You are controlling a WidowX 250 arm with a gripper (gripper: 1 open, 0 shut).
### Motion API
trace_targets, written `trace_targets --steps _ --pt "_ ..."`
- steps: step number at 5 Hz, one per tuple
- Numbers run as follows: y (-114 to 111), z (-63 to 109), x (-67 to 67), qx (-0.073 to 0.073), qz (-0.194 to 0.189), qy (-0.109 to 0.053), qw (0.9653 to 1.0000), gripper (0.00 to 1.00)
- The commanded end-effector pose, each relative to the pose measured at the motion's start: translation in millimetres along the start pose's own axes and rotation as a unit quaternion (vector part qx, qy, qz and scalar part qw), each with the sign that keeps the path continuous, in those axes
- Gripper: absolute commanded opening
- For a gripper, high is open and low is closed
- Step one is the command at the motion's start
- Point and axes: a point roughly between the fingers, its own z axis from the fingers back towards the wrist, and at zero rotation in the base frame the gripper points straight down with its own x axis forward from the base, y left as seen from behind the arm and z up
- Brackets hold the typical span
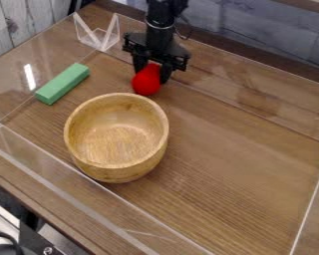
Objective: Move the red fruit to the left
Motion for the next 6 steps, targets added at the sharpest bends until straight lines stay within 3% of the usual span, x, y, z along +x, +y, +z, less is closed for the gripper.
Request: trace_targets --steps 1,2,3,4,5,6 --pt "13 27.5 10.1 -0.008 0.011 -0.029 0.9995 1.00" --pt "16 36.7 7.2 -0.015 0.016 -0.031 0.9993 0.00" --pt "20 27.9 11.8 -0.024 -0.005 -0.035 0.9991 0.00" --pt "21 20.9 13.3 -0.033 -0.016 -0.031 0.9988 1.00" --pt "19 23.3 17.4 -0.045 -0.042 -0.033 0.9975 0.00" --pt "19 25.1 20.9 -0.055 -0.065 -0.035 0.9958 1.00"
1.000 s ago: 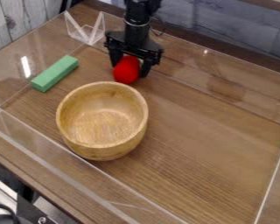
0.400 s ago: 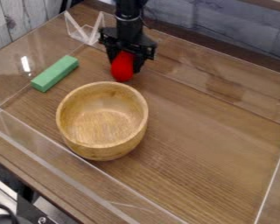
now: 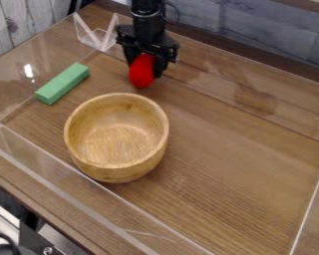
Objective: Move the red fruit to the left
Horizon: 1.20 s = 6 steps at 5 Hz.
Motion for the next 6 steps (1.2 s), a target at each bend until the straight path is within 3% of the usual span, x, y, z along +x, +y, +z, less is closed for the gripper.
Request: trace_targets --steps 1,2,4,5,6 --pt "6 23.0 10.3 0.003 0.006 -0.032 0.9995 0.00" --pt "12 11.9 9.8 0.004 0.005 -0.030 0.9995 0.00" --pt "34 12.5 -0.1 -0.002 -0.031 -0.025 0.9992 0.00" --pt "39 6.4 4.8 -0.003 -0.013 -0.017 0.9998 0.00" --pt "41 0.1 8.9 -0.004 0.004 -0.007 1.0000 1.00"
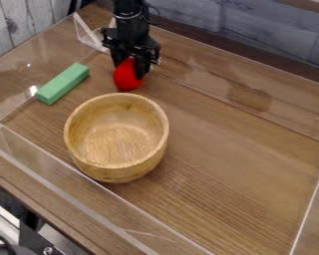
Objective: Move the red fruit to the left
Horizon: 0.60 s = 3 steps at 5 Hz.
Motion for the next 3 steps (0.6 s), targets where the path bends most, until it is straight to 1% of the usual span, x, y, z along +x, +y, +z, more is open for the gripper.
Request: trace_targets --steps 1,2,3 --pt "14.0 7.6 7.3 0.009 0.042 -0.016 0.9989 1.00" --pt "13.5 5.6 5.2 0.003 0.075 -0.012 0.9971 1.00" --pt "15.4 2.9 8.4 -0.008 0.048 -0.010 0.9988 1.00"
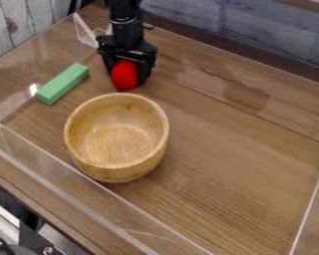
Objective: Move the red fruit to the left
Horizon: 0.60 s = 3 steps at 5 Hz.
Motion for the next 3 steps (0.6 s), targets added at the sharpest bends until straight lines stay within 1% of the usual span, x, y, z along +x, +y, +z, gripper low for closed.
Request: trace_targets --steps 1,2,3 --pt "9.3 11.3 14.2 -0.005 -0.023 -0.019 0.9995 1.00" --pt "11.9 11.7 10.0 -0.015 -0.051 -0.014 0.9985 1.00" --pt "13.5 13.4 4.6 -0.027 -0.078 -0.009 0.9966 1.00"
